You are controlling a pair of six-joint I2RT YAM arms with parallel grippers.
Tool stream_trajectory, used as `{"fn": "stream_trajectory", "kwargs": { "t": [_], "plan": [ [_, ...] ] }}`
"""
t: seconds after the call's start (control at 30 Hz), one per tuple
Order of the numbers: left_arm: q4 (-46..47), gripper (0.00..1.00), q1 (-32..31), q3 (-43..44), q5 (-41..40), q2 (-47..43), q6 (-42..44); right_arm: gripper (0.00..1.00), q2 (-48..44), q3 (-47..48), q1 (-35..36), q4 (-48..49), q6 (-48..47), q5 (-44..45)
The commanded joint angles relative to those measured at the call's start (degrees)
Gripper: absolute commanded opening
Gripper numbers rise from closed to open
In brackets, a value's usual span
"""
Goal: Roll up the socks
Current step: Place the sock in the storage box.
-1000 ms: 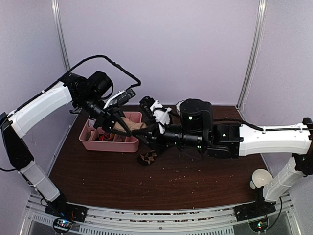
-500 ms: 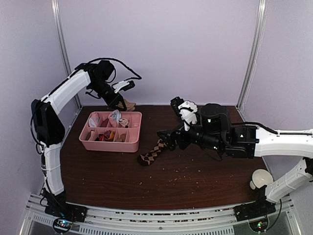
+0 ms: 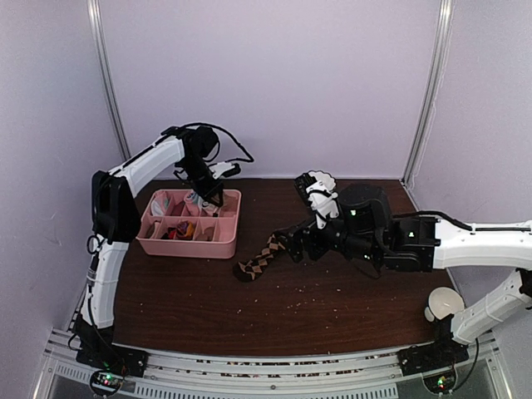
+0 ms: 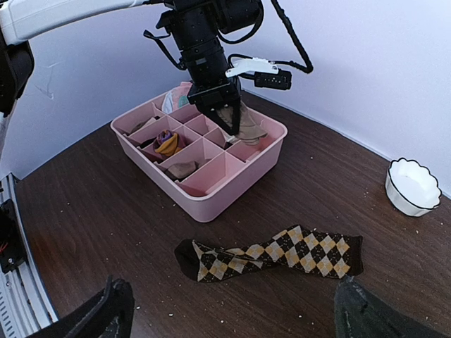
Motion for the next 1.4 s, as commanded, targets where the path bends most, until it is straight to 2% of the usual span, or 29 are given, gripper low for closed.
{"fn": "stream_trajectory", "kwargs": {
  "t": [0.0,0.27,0.7,0.77,0.83,0.87,0.93,1.03,1.2,1.37],
  "plan": [
    [1.15,0.0,-0.79,4.48,-3.98,3.59,-1.97,0.99,0.65,-0.8,-0.38,-0.61,2.47,0.74],
    [1.63,0.0,-3.03,6.4,-8.51,8.67,-4.48,1.0,0.19,-2.34,-0.33,-1.17,4.34,0.53],
    [1.12,0.0,-7.02,7.54,-13.56,11.42,-5.94,1.0,-1.89,-6.46,-0.39,-0.27,8.15,-0.44],
    [1.11,0.25,-7.04,7.57,-14.79,11.37,-5.39,0.99,-2.03,-6.81,-0.38,-0.19,8.37,-0.77],
    [0.98,0.33,-7.02,7.63,-14.87,10.8,-4.17,1.0,-1.94,-6.75,-0.39,-0.12,8.44,-0.97],
    [1.06,0.43,-7.01,7.64,-15.05,10.37,-3.85,1.0,-1.98,-6.76,-0.35,-0.14,8.43,-1.11],
    [1.18,0.67,-7.04,7.67,-16.18,9.4,-3.61,0.99,-1.92,-6.76,-0.32,-0.12,8.43,-1.17],
    [1.42,0.97,-7.03,7.12,-15.91,7.45,-2.66,1.0,-1.45,-6.76,-0.4,-0.09,8.38,-1.48],
    [2.58,0.98,-7.08,6.42,-12.74,5.13,-2.73,0.99,-0.28,-6.55,-0.37,-1.2,7.79,0.52],
    [4.81,0.98,-7.1,0.06,-15.76,-0.63,-1.39,1.0,-1.73,-6.59,-0.32,-3.06,7.13,9.3]
  ]
}}
